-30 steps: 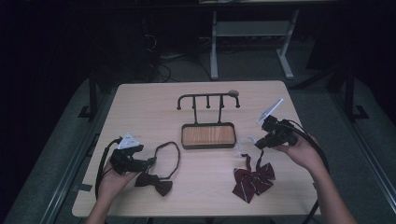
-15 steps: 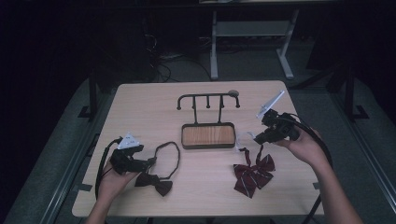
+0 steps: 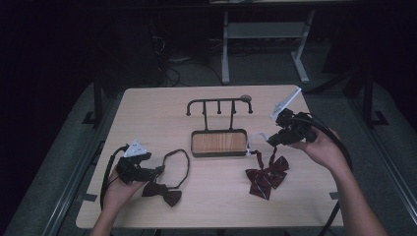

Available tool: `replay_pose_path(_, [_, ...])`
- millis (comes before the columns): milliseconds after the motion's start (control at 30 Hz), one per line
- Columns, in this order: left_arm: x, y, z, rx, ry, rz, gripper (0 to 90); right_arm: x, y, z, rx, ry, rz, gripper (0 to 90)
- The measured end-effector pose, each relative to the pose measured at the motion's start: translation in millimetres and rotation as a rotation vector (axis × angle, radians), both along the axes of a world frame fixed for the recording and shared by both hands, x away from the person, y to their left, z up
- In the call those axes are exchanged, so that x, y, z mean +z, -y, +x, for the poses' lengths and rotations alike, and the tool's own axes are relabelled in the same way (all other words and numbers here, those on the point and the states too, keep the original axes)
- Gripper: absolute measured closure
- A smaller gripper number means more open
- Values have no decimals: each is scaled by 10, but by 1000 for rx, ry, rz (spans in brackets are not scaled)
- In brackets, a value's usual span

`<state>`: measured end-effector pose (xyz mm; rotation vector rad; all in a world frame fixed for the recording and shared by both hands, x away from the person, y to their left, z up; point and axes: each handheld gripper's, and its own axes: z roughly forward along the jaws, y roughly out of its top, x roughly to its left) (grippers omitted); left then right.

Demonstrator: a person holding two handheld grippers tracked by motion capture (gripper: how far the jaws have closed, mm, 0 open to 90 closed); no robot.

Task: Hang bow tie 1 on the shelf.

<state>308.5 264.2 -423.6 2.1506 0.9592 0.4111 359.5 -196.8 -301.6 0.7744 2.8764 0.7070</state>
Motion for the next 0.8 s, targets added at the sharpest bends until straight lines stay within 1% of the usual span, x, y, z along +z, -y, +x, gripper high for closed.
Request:
replay_pose_path(100, [3, 0, 0, -1, -4, 6, 257, 36, -7, 6, 3, 4, -3, 871])
replay_pose_path(133, [5, -1, -1, -1, -3, 6, 257, 71, -18, 11, 5, 10, -3, 871])
replay_pose_path(300, [9, -6, -5, 1, 5, 1, 257, 133, -46, 31, 6, 17, -10, 871])
replay_pose_path(333, [13, -11, -3, -1, 7, 6, 258, 159, -62, 44, 7, 22, -13, 871])
replay_pose_path(467, [9, -6, -4, 1, 5, -1, 258, 192, -87, 75, 10, 26, -13, 871])
replay_pose_path(800, [13, -11, -2, -1, 4, 2, 258, 292, -111, 137, 4, 34, -14, 871])
